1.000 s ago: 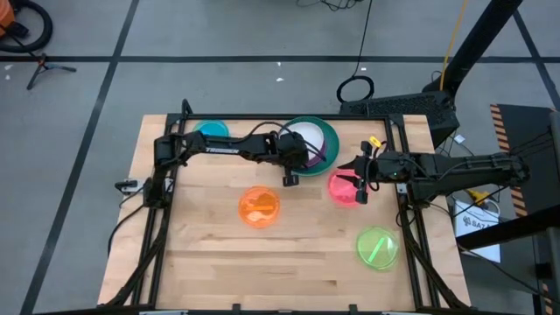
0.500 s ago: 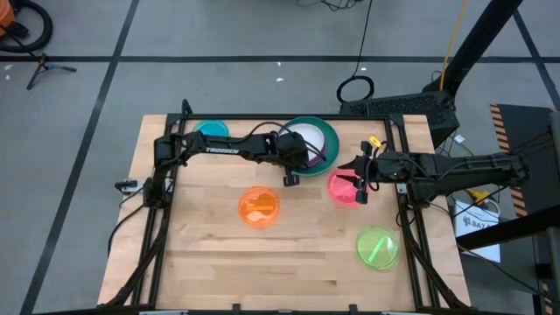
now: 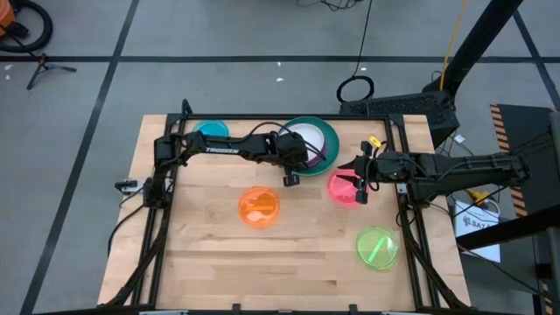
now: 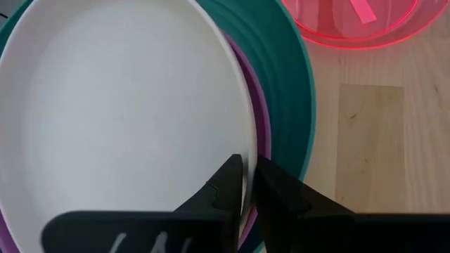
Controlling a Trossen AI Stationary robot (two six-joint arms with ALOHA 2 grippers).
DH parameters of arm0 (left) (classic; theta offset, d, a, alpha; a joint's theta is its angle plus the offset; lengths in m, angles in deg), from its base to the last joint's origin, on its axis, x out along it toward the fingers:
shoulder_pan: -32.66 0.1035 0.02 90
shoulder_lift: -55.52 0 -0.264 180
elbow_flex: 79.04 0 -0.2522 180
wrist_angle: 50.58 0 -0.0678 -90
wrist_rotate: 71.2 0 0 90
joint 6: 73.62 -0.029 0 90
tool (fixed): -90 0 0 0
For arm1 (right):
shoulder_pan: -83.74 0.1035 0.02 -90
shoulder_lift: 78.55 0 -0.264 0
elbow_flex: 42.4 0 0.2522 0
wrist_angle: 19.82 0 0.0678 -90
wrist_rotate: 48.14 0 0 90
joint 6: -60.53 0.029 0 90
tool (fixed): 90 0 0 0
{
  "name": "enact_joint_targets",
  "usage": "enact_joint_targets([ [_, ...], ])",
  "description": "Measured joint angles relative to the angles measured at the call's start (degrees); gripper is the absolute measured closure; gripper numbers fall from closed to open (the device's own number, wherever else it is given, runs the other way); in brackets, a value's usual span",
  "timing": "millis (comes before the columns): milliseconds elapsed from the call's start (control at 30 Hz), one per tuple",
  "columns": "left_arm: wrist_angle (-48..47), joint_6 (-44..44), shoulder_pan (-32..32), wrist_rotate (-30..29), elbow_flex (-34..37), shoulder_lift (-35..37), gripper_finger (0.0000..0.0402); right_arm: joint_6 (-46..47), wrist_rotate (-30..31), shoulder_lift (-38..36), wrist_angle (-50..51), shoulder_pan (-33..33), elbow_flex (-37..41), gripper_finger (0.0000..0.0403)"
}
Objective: Stack plastic plates
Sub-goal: Stack the white plate on top of the purple plate
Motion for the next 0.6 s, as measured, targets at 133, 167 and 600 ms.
enact_joint_targets([
  [133,-0.1,0.0,0.0,0.0,0.0,0.0,0.0363,0.0,0.0,0.0,0.0,0.0,0.0,0.0294],
  [167,-0.1,0.0,0.0,0.0,0.0,0.0,0.0363,0.0,0.0,0.0,0.0,0.0,0.0,0.0294],
  [600,-0.7,0.6,0.0,0.8,0.0,0.0,0.0331,0.0,0.0,0.0,0.0,0.0,0.0,0.0294],
])
